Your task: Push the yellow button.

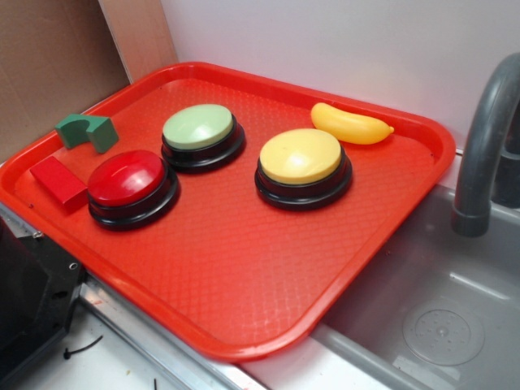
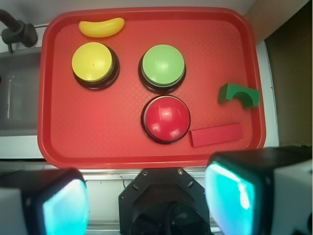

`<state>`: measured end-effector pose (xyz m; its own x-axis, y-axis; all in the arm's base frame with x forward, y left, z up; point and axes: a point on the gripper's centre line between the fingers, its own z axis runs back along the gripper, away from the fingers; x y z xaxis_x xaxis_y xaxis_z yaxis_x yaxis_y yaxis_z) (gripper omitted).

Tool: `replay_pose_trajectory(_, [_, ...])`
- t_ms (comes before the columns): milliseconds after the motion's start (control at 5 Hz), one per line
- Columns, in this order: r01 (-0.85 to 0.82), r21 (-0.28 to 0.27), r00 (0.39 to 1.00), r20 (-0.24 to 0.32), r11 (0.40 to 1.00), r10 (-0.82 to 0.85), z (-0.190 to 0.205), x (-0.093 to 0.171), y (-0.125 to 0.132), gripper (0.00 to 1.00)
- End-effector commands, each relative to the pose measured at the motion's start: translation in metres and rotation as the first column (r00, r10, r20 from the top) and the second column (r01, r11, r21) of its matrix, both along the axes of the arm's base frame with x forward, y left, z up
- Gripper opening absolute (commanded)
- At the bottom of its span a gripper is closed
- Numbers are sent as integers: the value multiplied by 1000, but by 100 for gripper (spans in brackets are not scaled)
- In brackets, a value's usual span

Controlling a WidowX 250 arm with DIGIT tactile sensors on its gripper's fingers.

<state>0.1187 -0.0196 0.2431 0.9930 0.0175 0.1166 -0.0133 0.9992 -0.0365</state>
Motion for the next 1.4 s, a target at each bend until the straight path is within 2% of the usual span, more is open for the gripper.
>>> replay_pose_trajectory(0, [0,0,1000,0,1000,0,0,0,0,100])
replay_pose_trajectory(200, [86,-17,995,51,996,-86,-41,43,-17,100])
replay_pose_trajectory(400, [173,57,984,30,983,-175,-80,80,-43,100])
replay_pose_trajectory(600, [313,20,941,129,949,-313,-103,101,-66,100])
replay_pose_trajectory(800, [346,36,932,99,937,-348,-124,115,-71,100])
replay_pose_trajectory(1000, [393,-15,915,103,919,-390,-150,128,-65,100])
replay_pose_trajectory(1200, [424,0,903,82,906,-422,-166,142,-72,100])
